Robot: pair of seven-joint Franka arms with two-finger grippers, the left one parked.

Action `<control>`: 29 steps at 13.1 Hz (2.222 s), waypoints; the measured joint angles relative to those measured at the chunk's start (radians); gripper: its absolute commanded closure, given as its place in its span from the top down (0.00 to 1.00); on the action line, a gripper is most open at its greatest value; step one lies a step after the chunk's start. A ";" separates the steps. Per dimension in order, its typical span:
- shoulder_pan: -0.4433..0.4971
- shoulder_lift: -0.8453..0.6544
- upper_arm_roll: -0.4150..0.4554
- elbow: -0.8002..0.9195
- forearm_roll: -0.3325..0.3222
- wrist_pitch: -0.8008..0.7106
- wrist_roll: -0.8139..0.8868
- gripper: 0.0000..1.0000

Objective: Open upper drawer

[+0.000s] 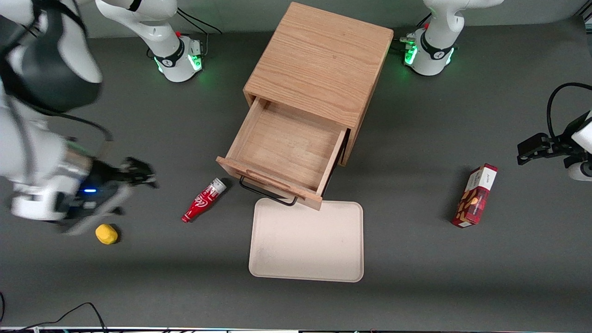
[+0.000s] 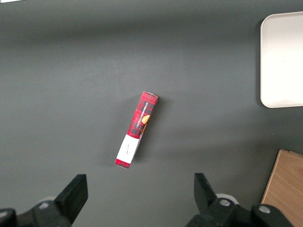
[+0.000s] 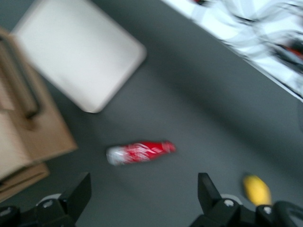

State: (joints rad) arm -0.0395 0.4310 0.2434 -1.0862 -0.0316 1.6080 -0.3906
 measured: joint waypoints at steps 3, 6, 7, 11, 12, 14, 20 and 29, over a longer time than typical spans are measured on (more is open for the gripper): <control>-0.010 -0.077 -0.167 -0.017 -0.048 -0.004 0.070 1.00; -0.009 -0.180 -0.180 -0.132 -0.071 0.000 0.327 1.00; -0.009 -0.218 -0.181 -0.179 -0.072 0.013 0.390 1.00; -0.021 -0.383 -0.220 -0.419 -0.011 0.170 0.460 1.00; -0.023 -0.403 -0.225 -0.445 -0.009 0.180 0.453 1.00; -0.024 -0.415 -0.227 -0.464 -0.008 0.184 0.445 1.00; -0.024 -0.415 -0.227 -0.472 0.000 0.183 0.436 1.00; -0.023 -0.415 -0.225 -0.474 0.005 0.173 0.434 1.00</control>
State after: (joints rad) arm -0.0621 0.0157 0.0185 -1.5602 -0.0270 1.7805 0.0439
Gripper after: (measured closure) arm 0.000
